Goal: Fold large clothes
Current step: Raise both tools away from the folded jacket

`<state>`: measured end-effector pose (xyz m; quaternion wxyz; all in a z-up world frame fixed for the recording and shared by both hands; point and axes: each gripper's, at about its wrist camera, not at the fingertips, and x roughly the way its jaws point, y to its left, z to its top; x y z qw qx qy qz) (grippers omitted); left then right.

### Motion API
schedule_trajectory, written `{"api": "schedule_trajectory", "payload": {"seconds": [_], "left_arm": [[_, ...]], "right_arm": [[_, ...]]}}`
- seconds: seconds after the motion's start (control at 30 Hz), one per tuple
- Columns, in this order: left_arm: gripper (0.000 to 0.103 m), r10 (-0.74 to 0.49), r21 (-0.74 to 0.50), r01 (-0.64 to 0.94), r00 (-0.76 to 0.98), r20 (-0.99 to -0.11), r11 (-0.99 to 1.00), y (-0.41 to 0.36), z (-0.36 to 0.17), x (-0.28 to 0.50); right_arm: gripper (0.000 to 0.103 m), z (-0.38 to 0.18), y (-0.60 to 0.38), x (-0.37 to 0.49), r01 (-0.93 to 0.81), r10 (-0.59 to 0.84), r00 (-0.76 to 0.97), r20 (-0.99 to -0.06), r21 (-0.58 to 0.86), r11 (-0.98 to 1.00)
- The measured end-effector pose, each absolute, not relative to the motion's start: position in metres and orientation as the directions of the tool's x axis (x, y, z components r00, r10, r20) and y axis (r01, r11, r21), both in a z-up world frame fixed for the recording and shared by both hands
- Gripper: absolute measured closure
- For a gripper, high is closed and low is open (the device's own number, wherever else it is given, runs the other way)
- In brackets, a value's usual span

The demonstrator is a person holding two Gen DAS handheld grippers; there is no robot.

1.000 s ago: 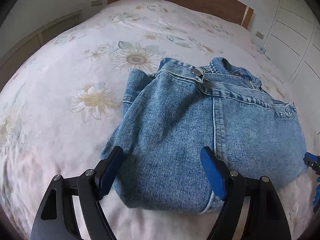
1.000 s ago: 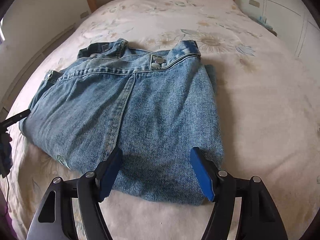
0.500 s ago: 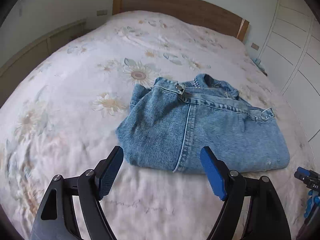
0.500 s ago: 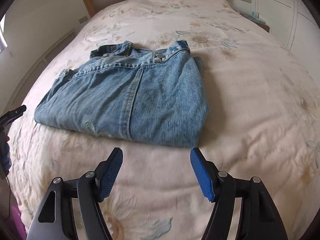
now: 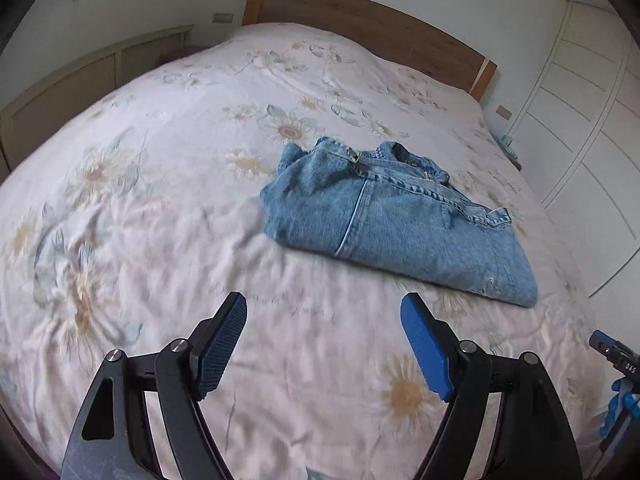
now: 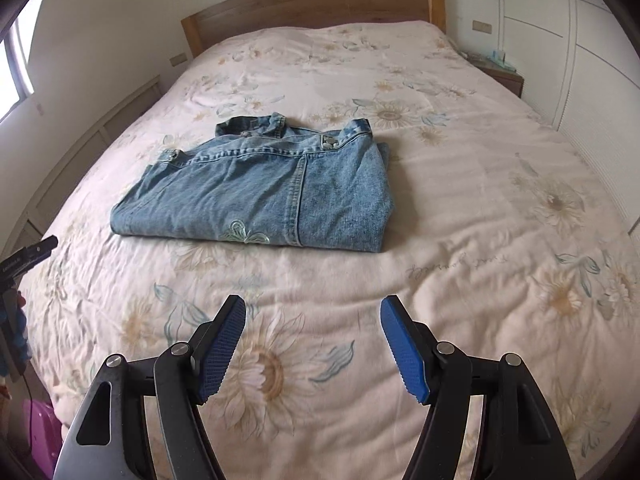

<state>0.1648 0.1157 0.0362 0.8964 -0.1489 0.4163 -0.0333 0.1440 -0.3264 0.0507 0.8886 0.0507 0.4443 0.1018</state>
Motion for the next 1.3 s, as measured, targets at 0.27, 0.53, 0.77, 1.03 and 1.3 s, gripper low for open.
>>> {"api": "schedule_trajectory", "payload": {"seconds": [0.27, 0.53, 0.77, 1.03, 1.3], "left_arm": [[0.027, -0.181, -0.34, -0.125, 0.654, -0.735, 0.932, 0.144, 0.032, 0.122], [0.027, -0.198, -0.44, -0.224, 0.657, -0.727, 0.87, 0.183, 0.012, 0.094], [0.019, -0.25, -0.545, -0.263, 0.678, -0.691, 0.796, 0.193, -0.004, 0.105], [0.019, -0.313, -0.596, -0.23, 0.678, -0.665, 0.77, 0.171, -0.02, 0.154], [0.019, -0.336, -0.6, -0.165, 0.699, -0.631, 0.783, 0.176, -0.014, 0.218]], "right_arm": [[0.031, 0.069, -0.324, 0.103, -0.108, 0.2, 0.607, -0.769, 0.169, 0.98], [0.026, 0.076, -0.331, 0.083, -0.051, 0.152, 0.625, -0.765, 0.154, 0.987], [0.025, 0.06, -0.342, 0.088, -0.002, 0.123, 0.605, -0.787, 0.153, 0.988], [0.025, 0.034, -0.345, 0.113, 0.007, 0.106, 0.574, -0.812, 0.134, 0.991], [0.025, 0.004, -0.354, 0.143, 0.005, 0.115, 0.536, -0.836, 0.139, 0.99]]}}
